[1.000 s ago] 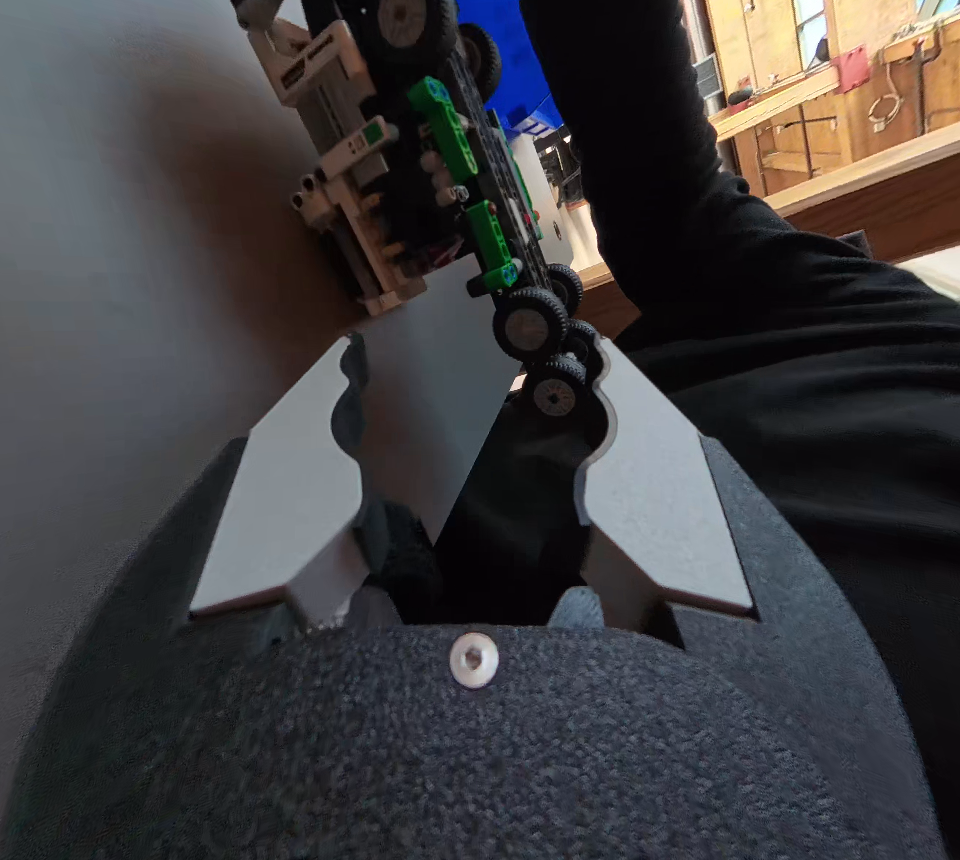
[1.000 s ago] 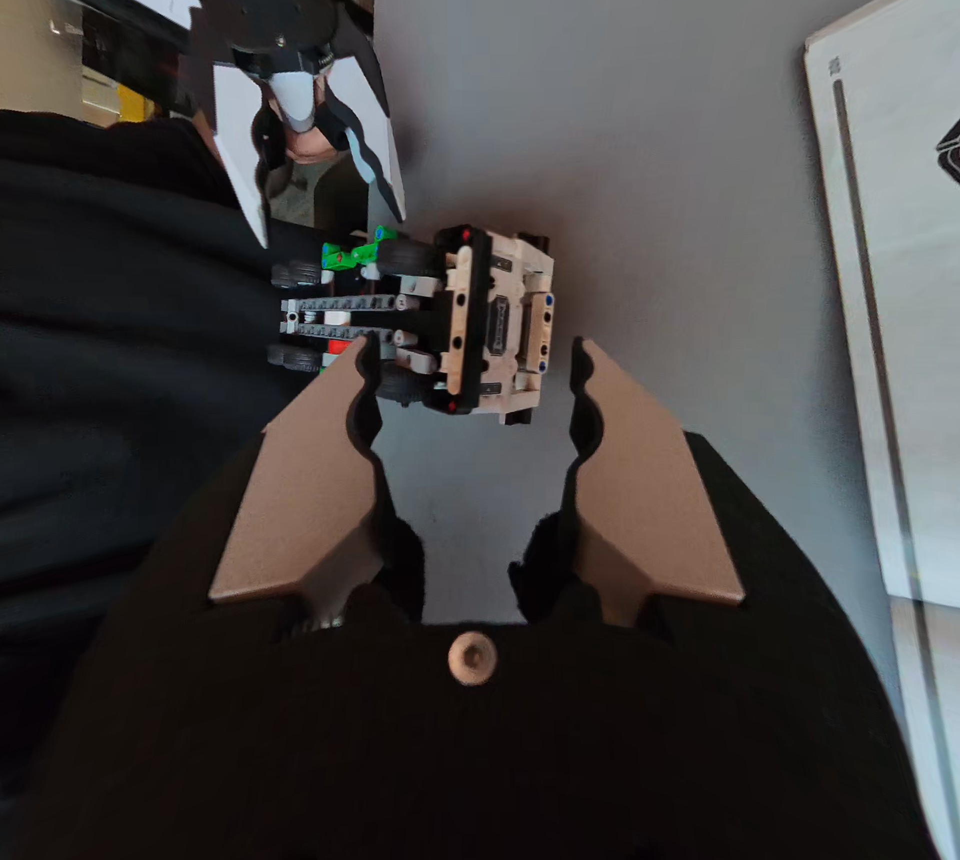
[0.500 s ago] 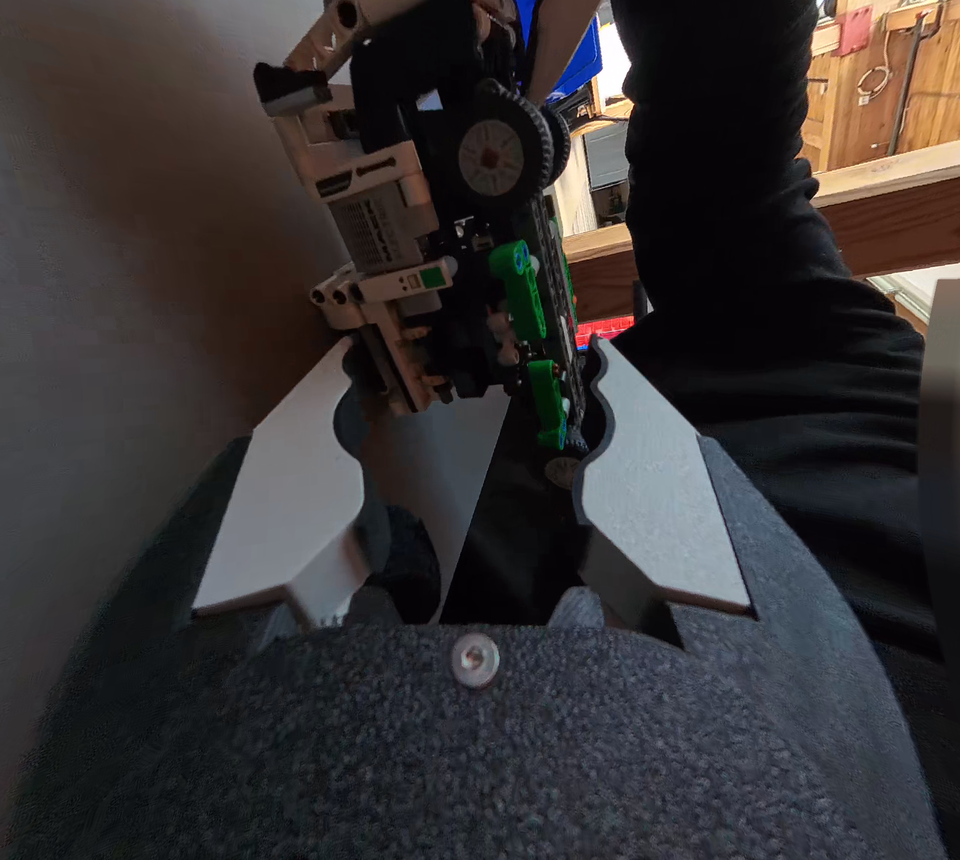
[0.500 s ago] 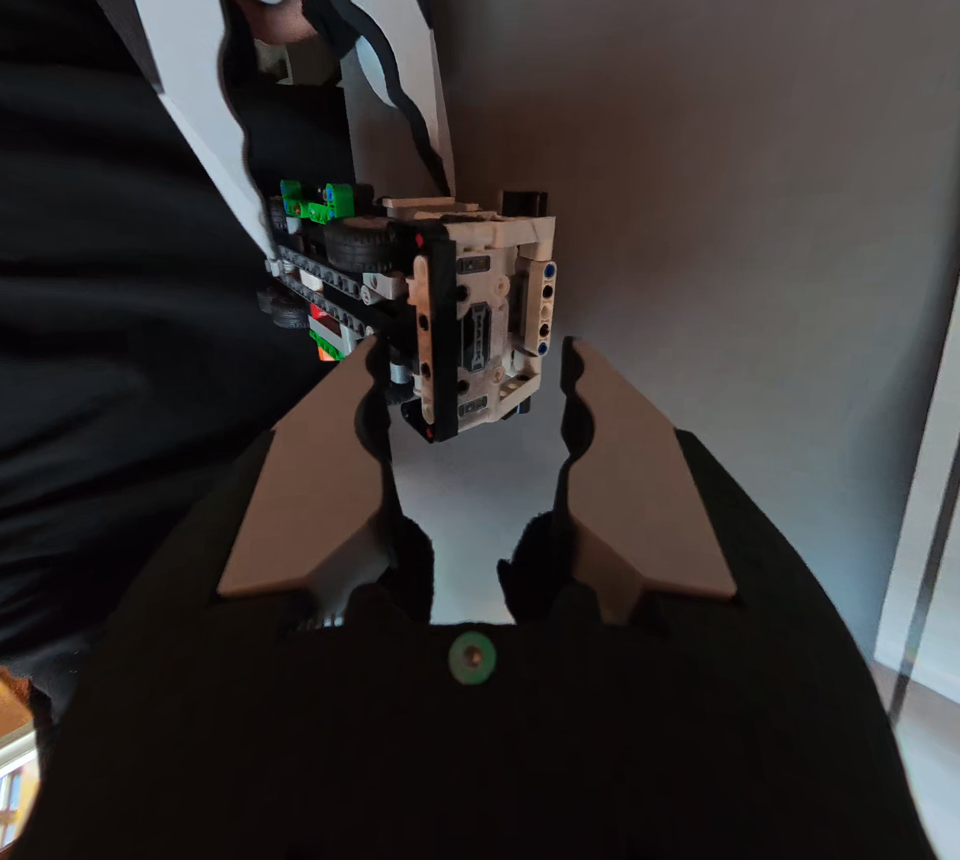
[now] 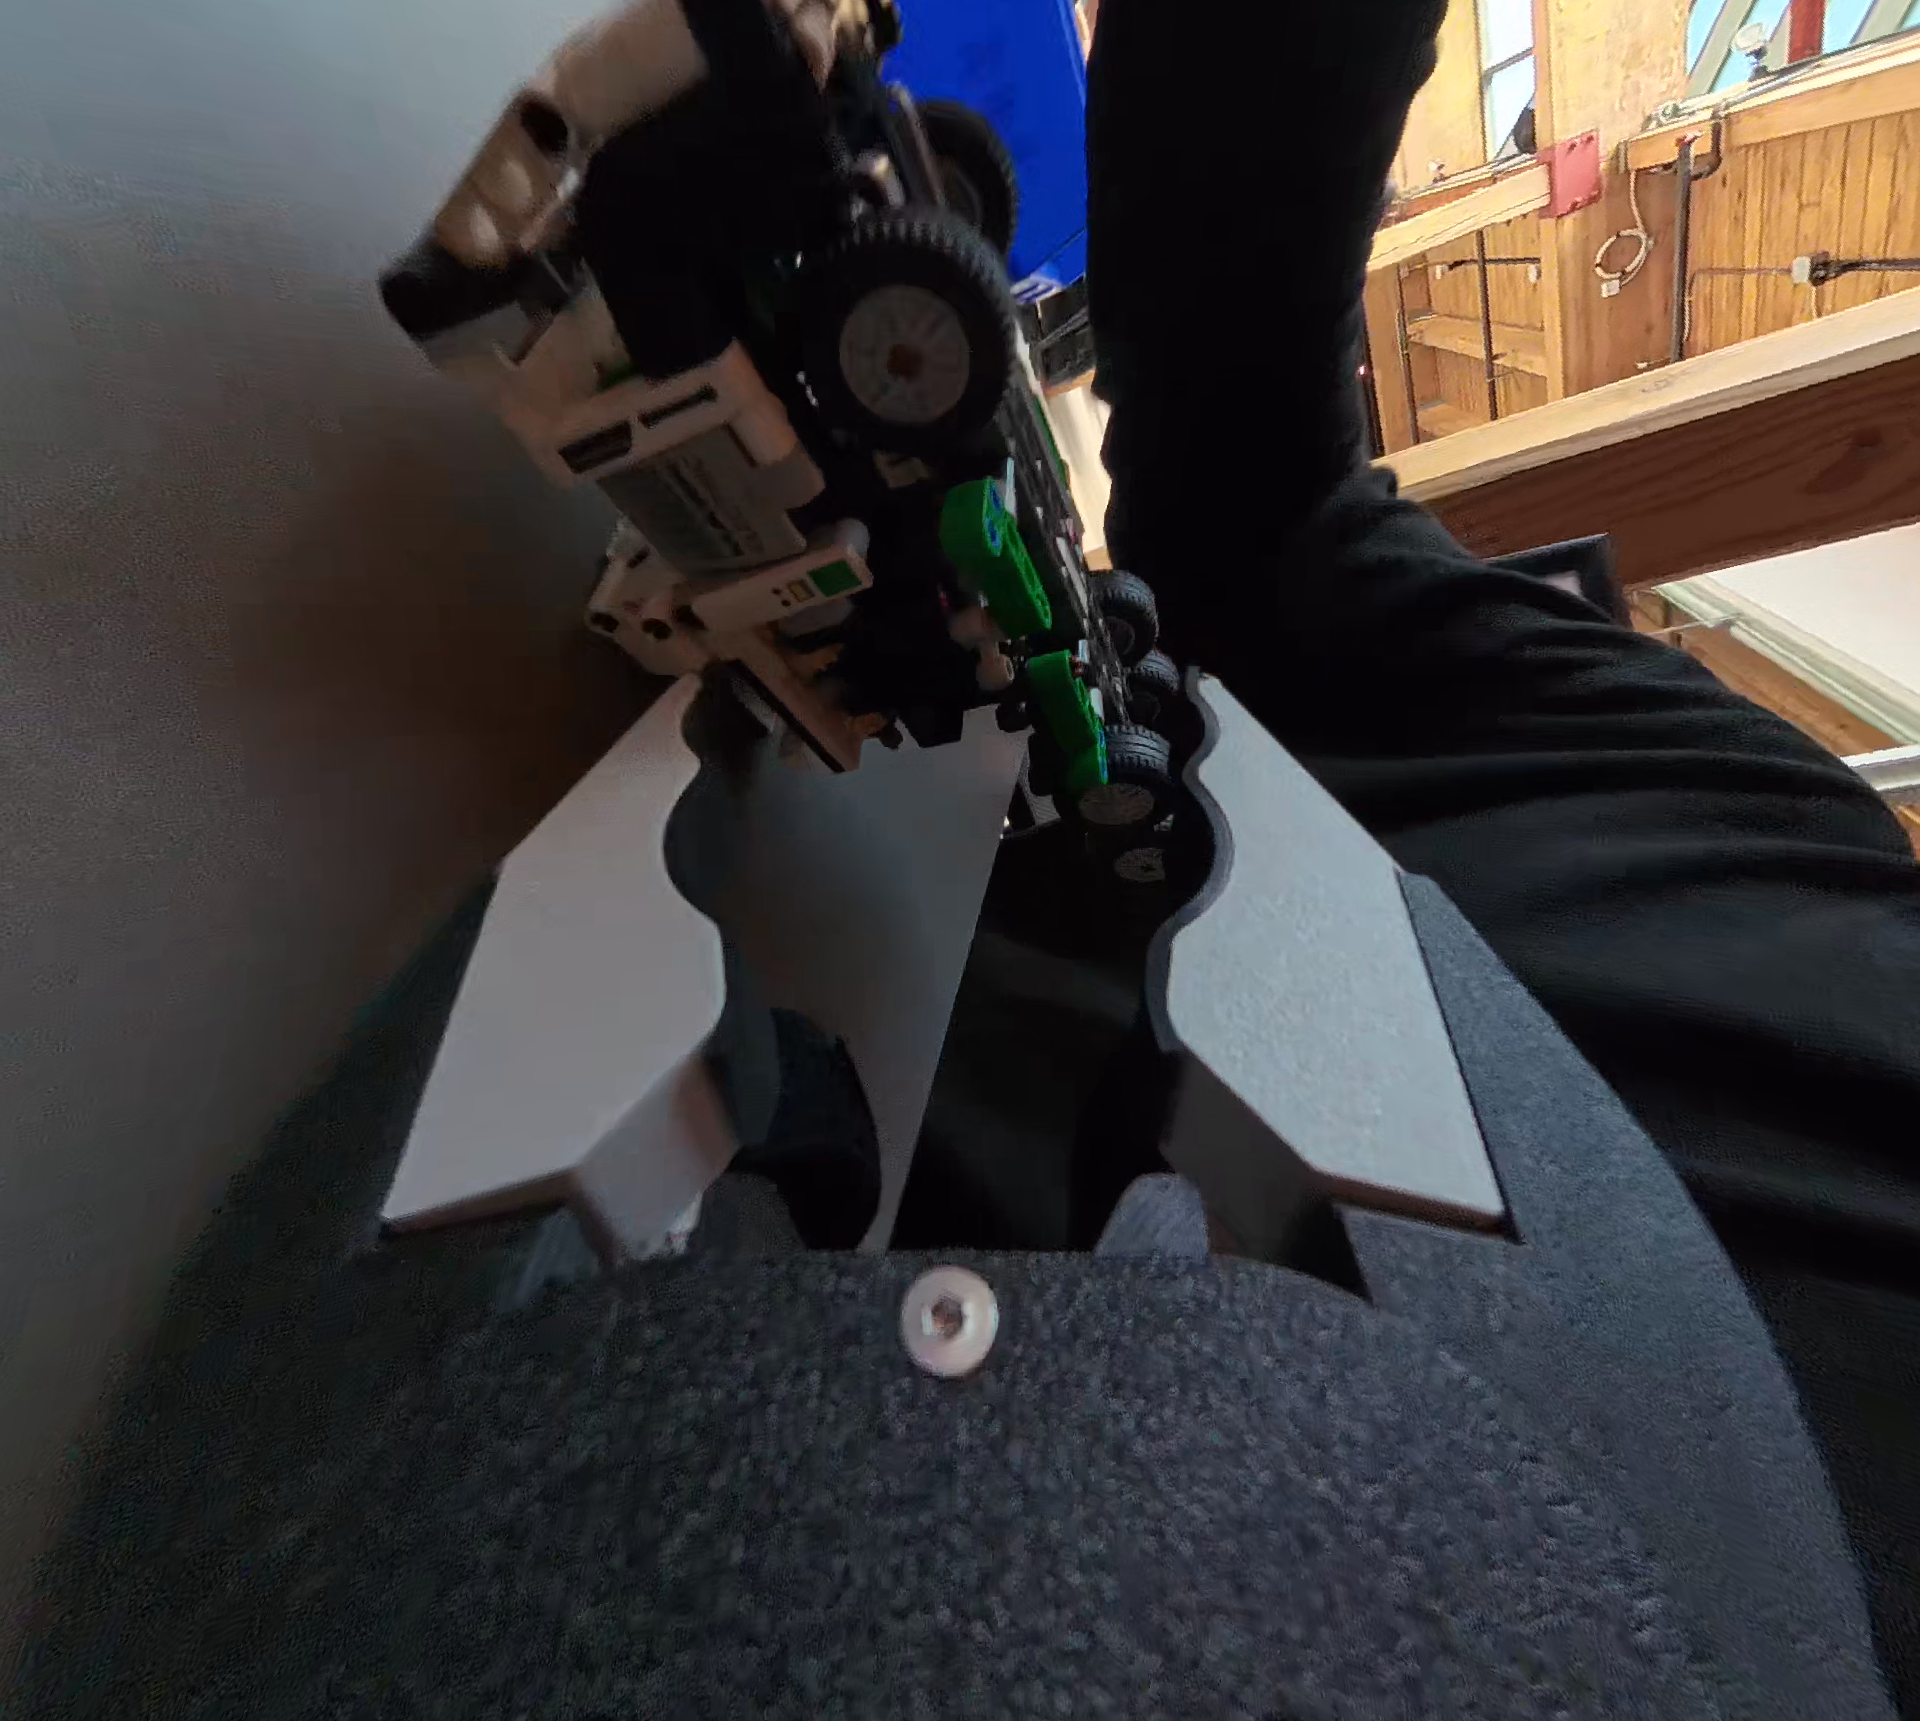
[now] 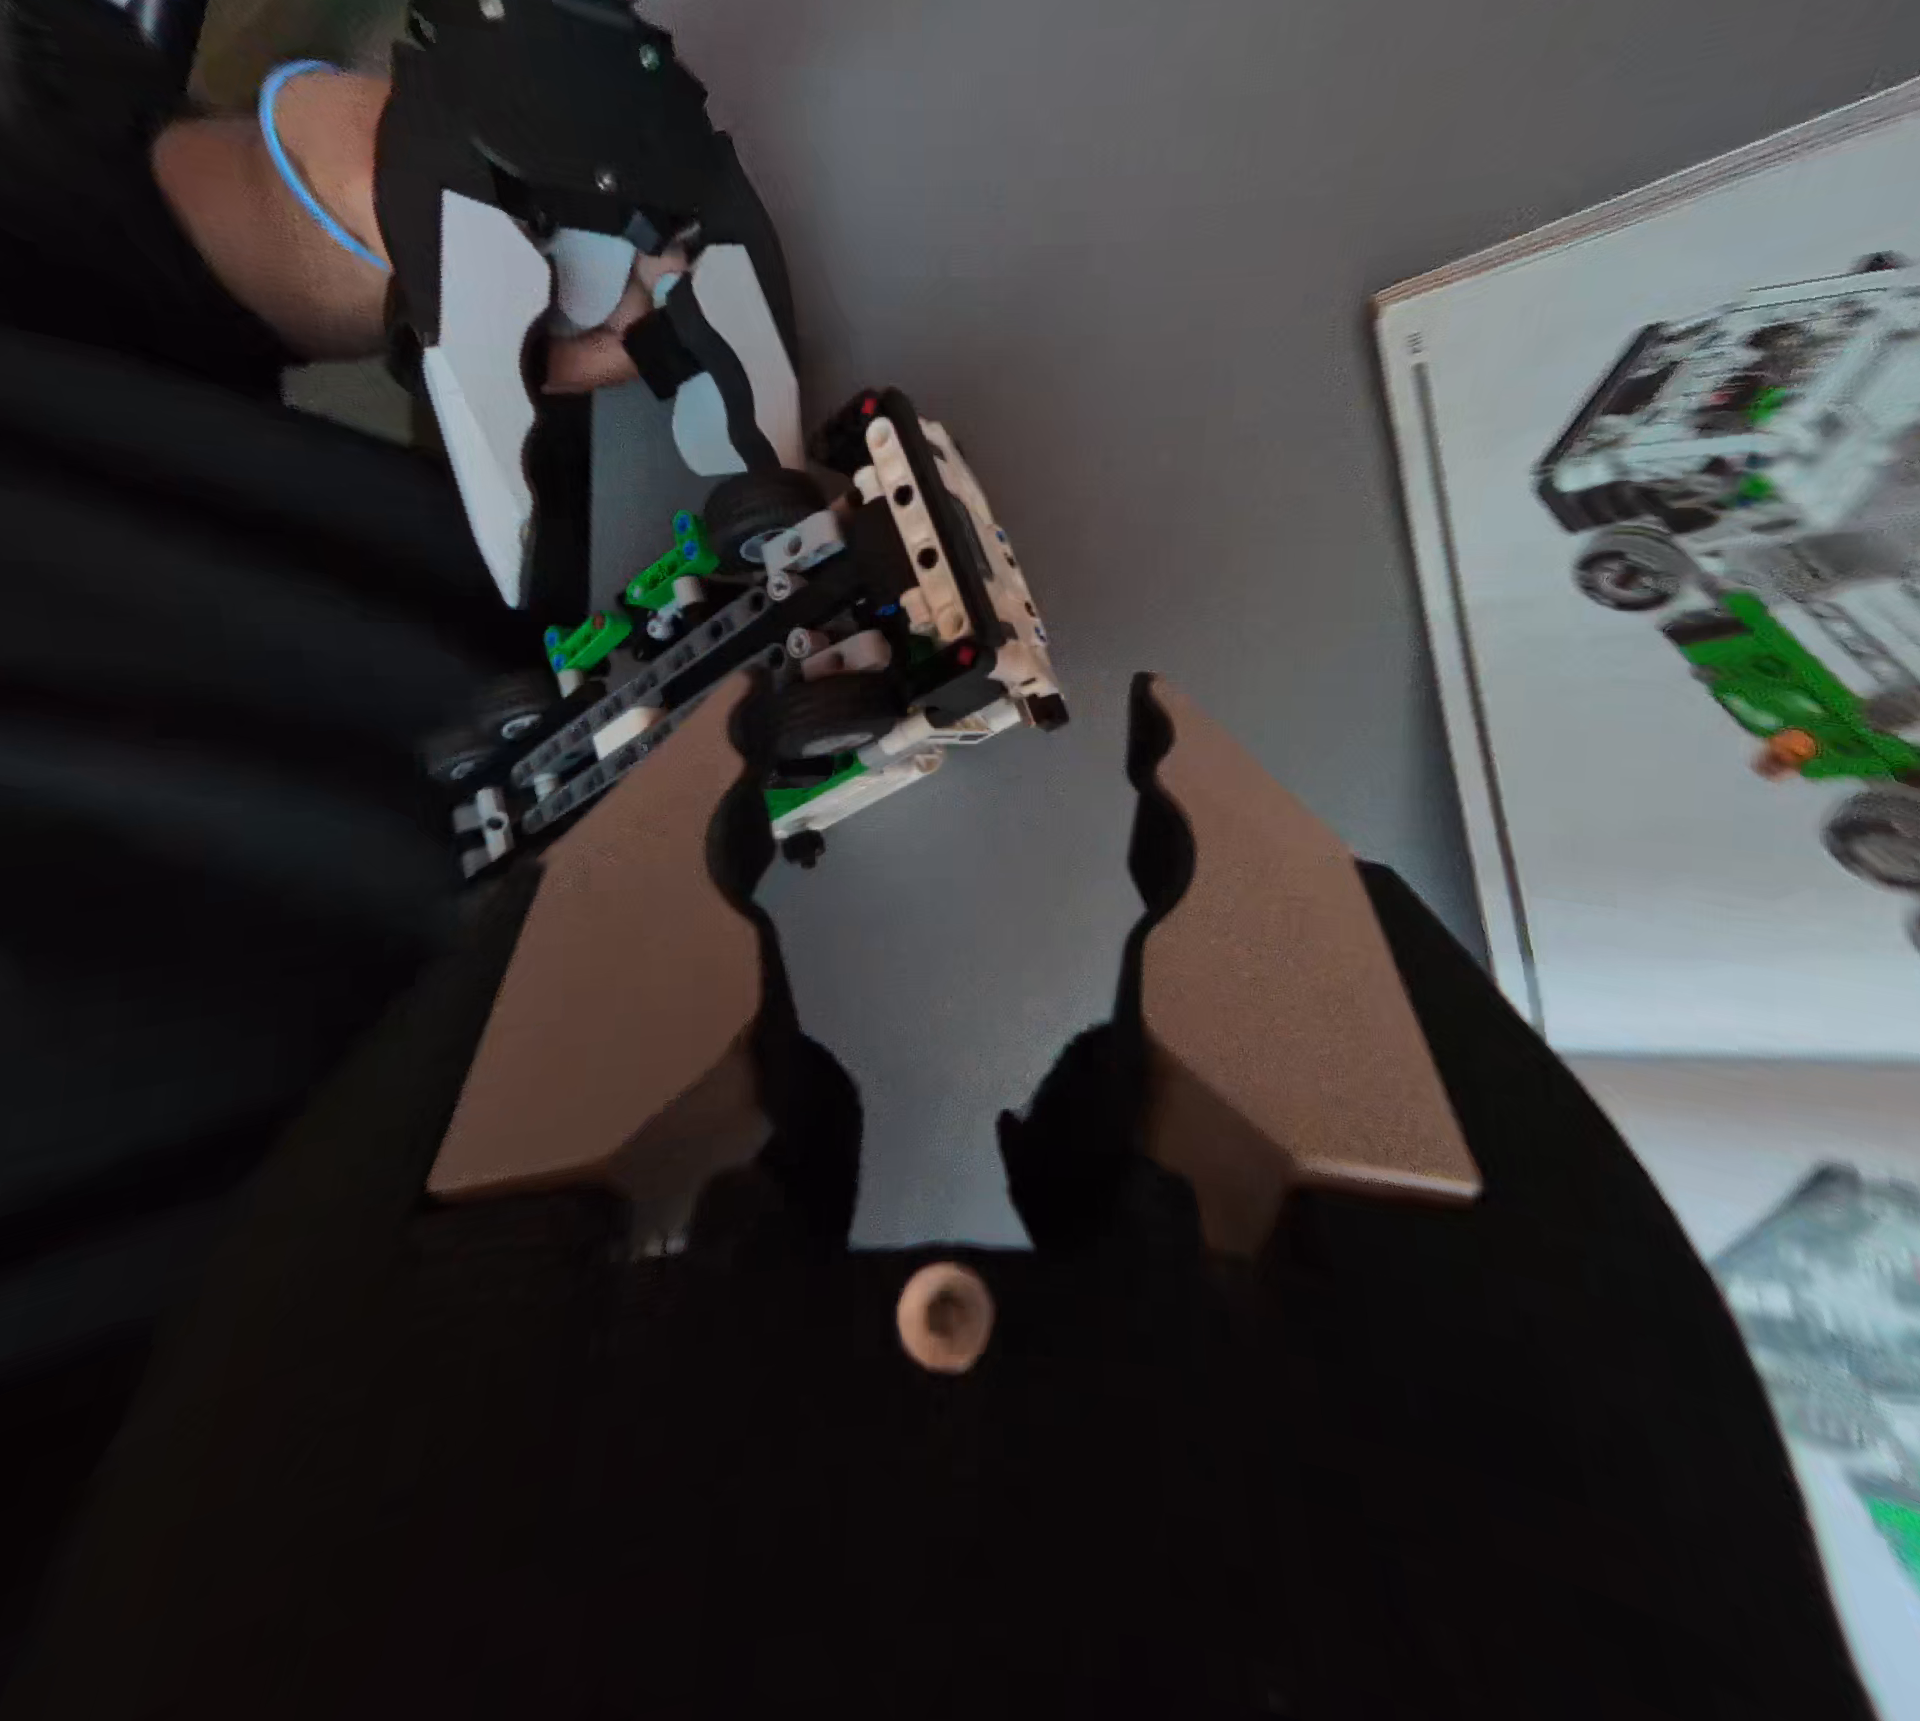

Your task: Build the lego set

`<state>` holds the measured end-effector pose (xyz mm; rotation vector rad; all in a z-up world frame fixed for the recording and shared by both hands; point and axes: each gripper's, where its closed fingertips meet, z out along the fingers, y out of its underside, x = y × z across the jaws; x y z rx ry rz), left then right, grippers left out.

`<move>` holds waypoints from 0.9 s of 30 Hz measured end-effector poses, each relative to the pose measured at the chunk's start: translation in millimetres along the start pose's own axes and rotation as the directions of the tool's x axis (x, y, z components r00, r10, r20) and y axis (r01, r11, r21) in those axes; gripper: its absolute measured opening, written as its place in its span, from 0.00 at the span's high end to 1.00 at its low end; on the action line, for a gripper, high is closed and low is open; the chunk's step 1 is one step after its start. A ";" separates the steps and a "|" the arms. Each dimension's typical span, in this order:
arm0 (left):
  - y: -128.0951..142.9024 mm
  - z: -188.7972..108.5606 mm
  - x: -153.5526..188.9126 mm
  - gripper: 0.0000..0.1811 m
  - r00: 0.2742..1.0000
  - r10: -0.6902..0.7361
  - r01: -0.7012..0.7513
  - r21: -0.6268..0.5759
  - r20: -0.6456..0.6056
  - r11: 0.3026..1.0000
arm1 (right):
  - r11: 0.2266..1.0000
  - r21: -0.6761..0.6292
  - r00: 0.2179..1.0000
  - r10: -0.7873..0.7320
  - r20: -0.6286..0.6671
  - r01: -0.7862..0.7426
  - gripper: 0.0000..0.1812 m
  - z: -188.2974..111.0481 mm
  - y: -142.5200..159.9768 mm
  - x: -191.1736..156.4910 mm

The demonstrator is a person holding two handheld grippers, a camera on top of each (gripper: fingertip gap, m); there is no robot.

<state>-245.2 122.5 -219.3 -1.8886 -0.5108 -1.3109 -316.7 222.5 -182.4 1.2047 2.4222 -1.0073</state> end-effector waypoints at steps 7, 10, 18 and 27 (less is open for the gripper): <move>-76.9 -47.1 -12.5 0.39 0.881 0.447 -0.465 0.112 0.153 0.878 | 0.866 0.491 0.957 0.056 -0.285 0.095 0.47 9.6 73.6 -115.7; -96.2 -37.1 -0.5 0.41 0.850 0.514 -0.525 0.099 0.115 0.845 | 0.823 0.568 0.915 0.211 -0.344 0.024 0.42 39.5 109.7 -132.8; -103.3 -15.7 -13.3 0.58 0.790 0.560 -0.598 0.110 0.249 0.794 | 0.692 0.716 0.706 0.459 -0.540 0.098 0.45 77.5 99.4 -139.3; -89.2 -11.7 -5.4 0.68 0.761 0.580 -0.635 0.148 0.291 0.758 | 0.683 0.700 0.636 0.448 -0.629 0.211 0.59 70.9 97.0 -132.8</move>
